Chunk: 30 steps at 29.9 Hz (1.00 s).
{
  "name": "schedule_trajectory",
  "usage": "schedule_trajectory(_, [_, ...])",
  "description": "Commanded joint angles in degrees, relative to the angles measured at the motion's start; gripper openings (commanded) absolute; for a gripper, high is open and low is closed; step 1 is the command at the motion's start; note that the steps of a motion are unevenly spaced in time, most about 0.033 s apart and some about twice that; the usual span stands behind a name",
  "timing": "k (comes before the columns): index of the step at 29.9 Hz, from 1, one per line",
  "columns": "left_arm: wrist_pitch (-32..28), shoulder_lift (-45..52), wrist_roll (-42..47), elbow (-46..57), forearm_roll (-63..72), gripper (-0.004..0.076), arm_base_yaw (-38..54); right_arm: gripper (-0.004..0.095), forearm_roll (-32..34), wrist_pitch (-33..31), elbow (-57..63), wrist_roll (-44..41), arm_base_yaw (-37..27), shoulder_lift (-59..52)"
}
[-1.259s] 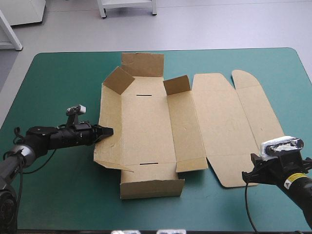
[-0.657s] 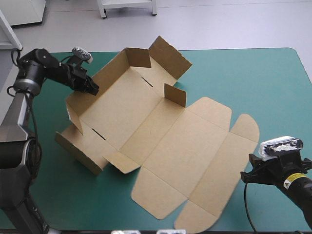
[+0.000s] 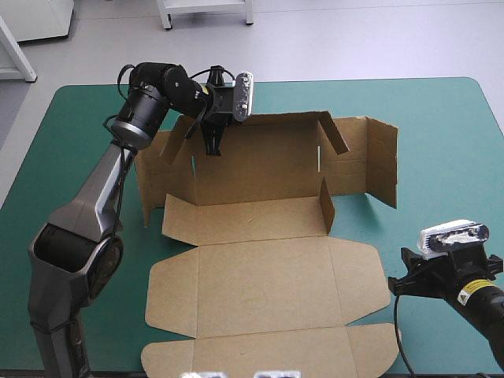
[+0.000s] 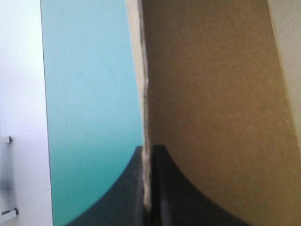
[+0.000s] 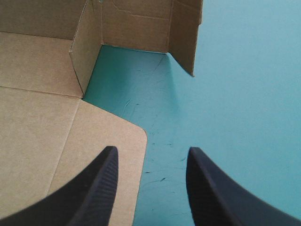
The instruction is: Fold the box
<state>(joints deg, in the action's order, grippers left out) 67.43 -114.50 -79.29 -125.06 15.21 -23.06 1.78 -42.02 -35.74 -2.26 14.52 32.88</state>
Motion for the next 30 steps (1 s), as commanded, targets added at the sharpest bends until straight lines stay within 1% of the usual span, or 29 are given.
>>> schedule_trajectory(1, [-2.74,5.59,-0.48,-1.53,0.63,-0.0009,-1.30,0.0427,0.52,4.76,-1.98,0.42,-0.29,0.77])
schedule_trajectory(4, [-3.69,7.53,5.06,0.46,-1.91,-0.0009,-3.31,0.0427,0.08,4.87,-2.09,-0.02,-0.29,2.20])
schedule_trajectory(7, [-6.49,10.58,10.33,6.79,-6.23,-0.0009,-6.14,0.0428,-0.03,4.76,-2.09,-1.74,-0.29,4.09])
schedule_trajectory(9, [-11.13,13.04,12.67,13.59,-10.96,-0.0009,-9.03,0.0427,0.07,4.61,-2.75,-2.89,-0.29,4.99])
schedule_trajectory(12, [-20.06,17.58,18.63,24.27,-19.34,-0.0008,-13.47,0.0428,0.74,3.16,-5.65,-5.25,-0.29,6.25])
schedule_trajectory(15, [-30.02,22.65,29.16,35.18,-28.26,-0.0008,-17.29,0.0428,3.11,-0.83,-10.83,-8.39,-0.29,8.96])
schedule_trajectory(19, [-38.97,27.33,40.65,45.64,-39.20,-0.0008,-20.86,0.0428,3.47,-4.55,-17.72,-8.22,-0.29,14.09])
schedule_trajectory(20, [-39.73,27.89,43.44,47.47,-41.39,-0.0008,-21.74,0.0427,3.47,-4.85,-19.15,-7.76,-0.29,15.25])
schedule_trajectory(22, [-38.90,28.32,47.18,49.76,-43.04,-0.0008,-23.39,0.0428,3.47,-5.55,-22.83,-7.21,-0.29,18.18])
schedule_trajectory(25, [-36.26,27.74,47.15,50.96,-39.49,-0.0008,-24.43,0.0428,3.47,-6.53,-28.71,-6.28,-0.29,22.41])
schedule_trajectory(27, [-35.75,27.48,47.29,50.96,-35.80,-0.0008,-24.43,0.0428,4.16,-7.87,-32.82,-6.18,-0.29,25.70])
schedule_trajectory(30, [-33.39,27.13,47.39,50.96,-35.83,-0.0008,-24.43,0.0428,4.16,-10.49,-38.63,-6.18,-0.29,31.11])
